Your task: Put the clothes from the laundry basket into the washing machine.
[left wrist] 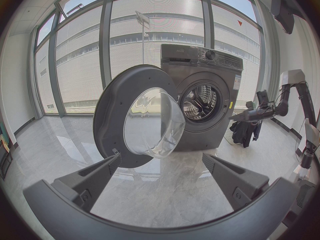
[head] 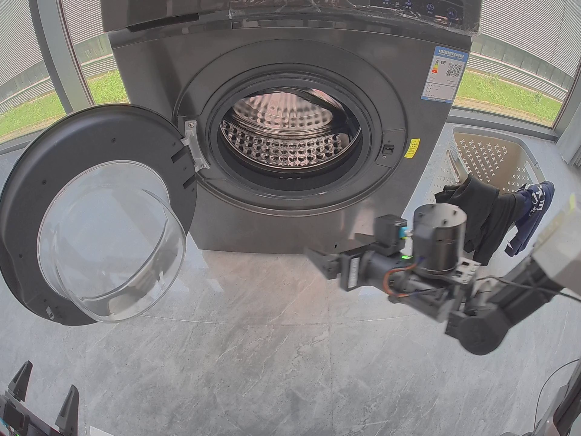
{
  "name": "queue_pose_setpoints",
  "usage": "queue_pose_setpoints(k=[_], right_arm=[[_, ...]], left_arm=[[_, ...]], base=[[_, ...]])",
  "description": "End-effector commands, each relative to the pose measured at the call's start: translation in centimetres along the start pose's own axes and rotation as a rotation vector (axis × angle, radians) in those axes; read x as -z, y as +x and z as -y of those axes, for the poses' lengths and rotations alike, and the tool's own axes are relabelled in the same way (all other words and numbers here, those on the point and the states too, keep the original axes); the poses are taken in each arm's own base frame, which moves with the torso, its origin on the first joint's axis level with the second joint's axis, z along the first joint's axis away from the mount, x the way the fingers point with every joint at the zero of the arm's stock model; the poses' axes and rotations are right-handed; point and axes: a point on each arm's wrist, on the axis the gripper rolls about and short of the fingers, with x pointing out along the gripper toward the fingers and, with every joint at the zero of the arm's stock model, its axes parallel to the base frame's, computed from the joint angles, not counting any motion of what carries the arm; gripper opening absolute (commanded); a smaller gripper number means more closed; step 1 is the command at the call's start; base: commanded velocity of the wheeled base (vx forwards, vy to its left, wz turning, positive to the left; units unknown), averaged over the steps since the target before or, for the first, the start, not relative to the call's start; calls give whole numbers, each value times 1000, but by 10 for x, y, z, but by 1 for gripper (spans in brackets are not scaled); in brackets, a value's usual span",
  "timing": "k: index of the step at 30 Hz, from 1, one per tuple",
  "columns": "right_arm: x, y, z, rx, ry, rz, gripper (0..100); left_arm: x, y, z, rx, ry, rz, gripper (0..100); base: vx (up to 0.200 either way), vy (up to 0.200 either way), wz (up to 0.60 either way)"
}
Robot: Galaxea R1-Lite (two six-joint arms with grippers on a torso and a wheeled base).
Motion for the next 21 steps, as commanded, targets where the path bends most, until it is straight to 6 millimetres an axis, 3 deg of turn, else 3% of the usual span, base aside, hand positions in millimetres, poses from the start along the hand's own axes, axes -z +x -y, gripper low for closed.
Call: queue_pose_setpoints(k=[1, 4, 8, 18, 21], right_arm=[[-36, -140, 67, 207, -75, 161, 100], [-22, -178, 81, 263, -76, 172, 100], [-10, -210, 83, 308, -78, 195, 100], [9, -262, 74, 367, -60, 229, 100], [16, -287, 68, 406, -67, 232, 100]], left_arm=[[5, 0, 0, -1, 0, -4, 100], [5, 0, 0, -1, -2, -4, 100], [5, 0, 0, 1, -3, -4, 100], [5, 0, 0, 1, -5, -5, 100], [5, 0, 0, 1, -3, -5, 100]], base=[[0, 0, 0], [0, 0, 0], [0, 0, 0], [0, 0, 0], [0, 0, 0]])
